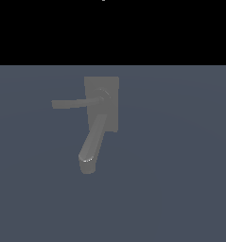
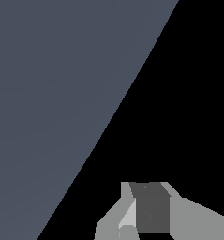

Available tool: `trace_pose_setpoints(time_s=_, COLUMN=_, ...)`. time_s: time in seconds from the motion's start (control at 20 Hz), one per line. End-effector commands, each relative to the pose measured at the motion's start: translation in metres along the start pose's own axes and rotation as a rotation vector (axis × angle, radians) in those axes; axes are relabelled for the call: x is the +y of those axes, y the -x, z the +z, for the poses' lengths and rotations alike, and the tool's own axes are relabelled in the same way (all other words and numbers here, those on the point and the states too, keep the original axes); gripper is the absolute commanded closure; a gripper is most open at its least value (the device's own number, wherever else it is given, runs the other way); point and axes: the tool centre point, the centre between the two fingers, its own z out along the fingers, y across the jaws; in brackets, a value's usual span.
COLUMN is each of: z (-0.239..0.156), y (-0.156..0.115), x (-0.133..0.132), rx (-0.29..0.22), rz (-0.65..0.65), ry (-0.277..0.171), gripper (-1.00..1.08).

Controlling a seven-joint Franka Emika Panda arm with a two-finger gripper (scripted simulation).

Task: Turn on the faucet by rotating a designated handle.

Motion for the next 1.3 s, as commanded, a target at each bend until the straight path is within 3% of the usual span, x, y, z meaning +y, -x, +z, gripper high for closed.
trace_pose_setpoints(time_s=0.0, z=-0.015, y=0.008, x=0.025, rx=0.02, rz=0.052, ry=0.065, gripper=1.08)
trace_pose_setpoints(time_s=0.65, z=-0.119, y=0.034, x=0.126, rx=0.1, rz=0.201, ry=0.442, gripper=1.08)
trace_pose_setpoints(time_s=0.95, z=-0.175, y=0.025, x=0.147, rx=0.133, rz=0.195, ry=0.62, gripper=1.08)
trace_pose_setpoints(time_s=1.25, z=-0.228, y=-0.002, x=0.15, rx=0.169, rz=0.138, ry=0.786, gripper=1.08)
